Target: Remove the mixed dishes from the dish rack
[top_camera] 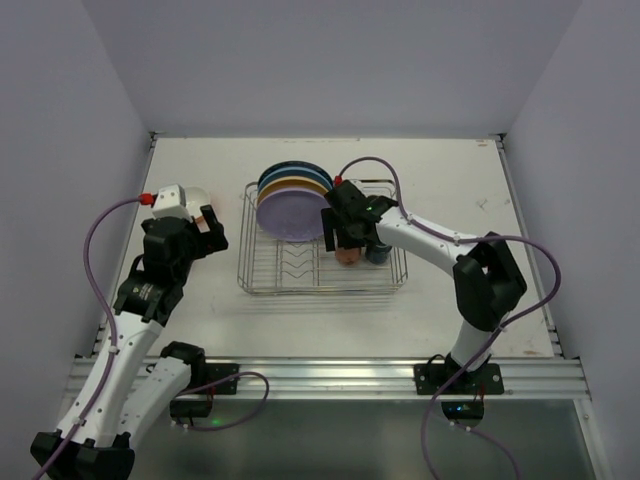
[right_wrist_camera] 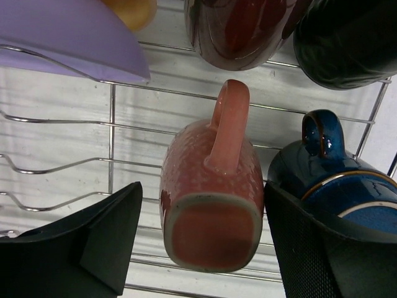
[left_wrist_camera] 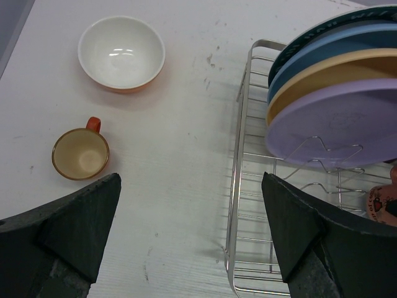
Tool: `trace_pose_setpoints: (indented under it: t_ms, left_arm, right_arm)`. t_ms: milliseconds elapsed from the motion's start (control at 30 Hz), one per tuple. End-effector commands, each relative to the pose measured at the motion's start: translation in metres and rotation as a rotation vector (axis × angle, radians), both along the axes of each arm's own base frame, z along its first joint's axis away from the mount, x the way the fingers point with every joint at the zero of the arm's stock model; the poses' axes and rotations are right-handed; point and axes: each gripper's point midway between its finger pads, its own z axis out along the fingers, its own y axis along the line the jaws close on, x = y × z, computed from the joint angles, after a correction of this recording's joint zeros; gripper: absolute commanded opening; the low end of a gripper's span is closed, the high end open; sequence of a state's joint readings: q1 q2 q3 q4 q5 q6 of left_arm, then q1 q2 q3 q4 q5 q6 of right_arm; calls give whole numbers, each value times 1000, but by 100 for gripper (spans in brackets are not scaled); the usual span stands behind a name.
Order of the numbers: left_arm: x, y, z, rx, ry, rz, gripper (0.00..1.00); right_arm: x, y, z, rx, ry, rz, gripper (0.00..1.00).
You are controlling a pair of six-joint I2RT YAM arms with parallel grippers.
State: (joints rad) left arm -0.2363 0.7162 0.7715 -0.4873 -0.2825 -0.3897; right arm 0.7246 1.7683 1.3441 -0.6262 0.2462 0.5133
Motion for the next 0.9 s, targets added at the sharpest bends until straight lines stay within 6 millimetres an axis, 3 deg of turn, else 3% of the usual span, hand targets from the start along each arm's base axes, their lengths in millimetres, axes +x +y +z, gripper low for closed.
trace_pose_setpoints:
  t_ms: [0, 300, 600, 700, 867]
  left_arm:
    - [5, -2, 8, -3, -39, -13, 100]
    - [6, -5, 7, -5, -35, -25, 100]
    - [6, -7, 5, -6, -30, -39, 100]
    - [6, -7, 5, -5, -30, -38, 100]
    - [6, -7, 6, -6, -32, -41, 100]
  right_arm:
    - [12, 6, 10, 7, -40, -36, 80]
    - [13, 4, -10, -30, -14, -44, 79]
    - [10, 7, -17, -26, 0, -34, 75]
    - [10, 9, -17, -17, -2, -28, 69]
    - [10, 9, -8, -11, -19, -17, 51]
